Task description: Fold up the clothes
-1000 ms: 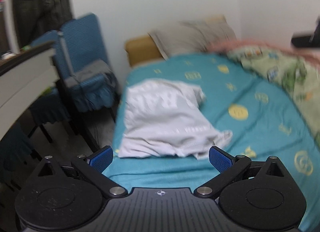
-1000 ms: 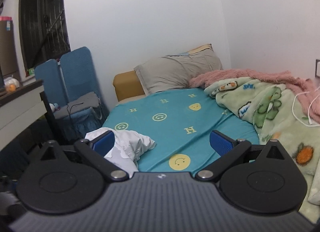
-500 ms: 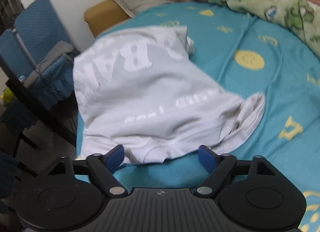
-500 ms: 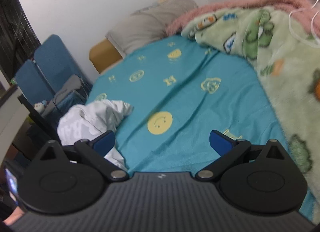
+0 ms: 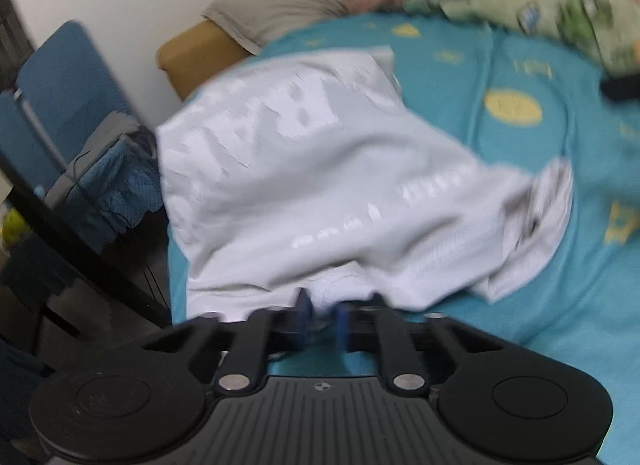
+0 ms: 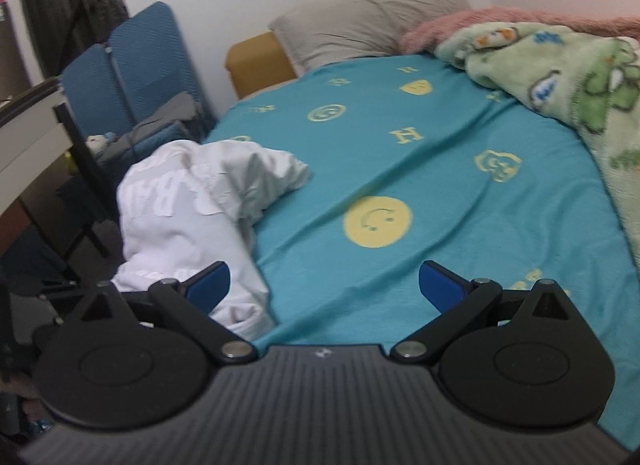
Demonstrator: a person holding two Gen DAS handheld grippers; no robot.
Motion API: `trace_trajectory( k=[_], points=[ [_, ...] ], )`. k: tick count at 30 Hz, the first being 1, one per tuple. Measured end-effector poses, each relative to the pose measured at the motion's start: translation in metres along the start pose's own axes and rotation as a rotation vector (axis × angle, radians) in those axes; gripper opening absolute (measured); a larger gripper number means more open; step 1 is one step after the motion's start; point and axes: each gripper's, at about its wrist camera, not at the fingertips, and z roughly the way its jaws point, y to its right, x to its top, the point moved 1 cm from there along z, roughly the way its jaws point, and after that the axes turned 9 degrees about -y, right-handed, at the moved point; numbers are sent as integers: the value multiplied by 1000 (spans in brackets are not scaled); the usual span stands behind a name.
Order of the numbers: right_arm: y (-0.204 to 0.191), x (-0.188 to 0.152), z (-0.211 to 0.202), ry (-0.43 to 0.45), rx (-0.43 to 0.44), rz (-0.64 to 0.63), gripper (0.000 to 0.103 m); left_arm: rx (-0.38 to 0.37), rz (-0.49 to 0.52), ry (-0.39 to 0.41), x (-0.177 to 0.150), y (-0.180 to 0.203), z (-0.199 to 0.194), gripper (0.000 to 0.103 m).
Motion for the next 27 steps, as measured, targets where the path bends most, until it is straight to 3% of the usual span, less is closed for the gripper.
trace_trajectory(
  k=[4,9,18,22,27],
  points=[
    [-14,-2,-8,57,36,-47,103,-51,-103,151,11,-10,-63,9],
    [-38,-9,-32,130,93,-125,103,-111,-119,314,4,6,-143,9],
    [-98,-41,-55,73,174,-305,103,-178,-237,383,-36,1,-201,9],
    [-127,-47,-34,50,162,-359,103,-222,-279,418,-38,-9,-207,9],
    [-111,-32,-10,71,101,-176,103,-234,-294,415,-45,-17,-198,9]
  ],
)
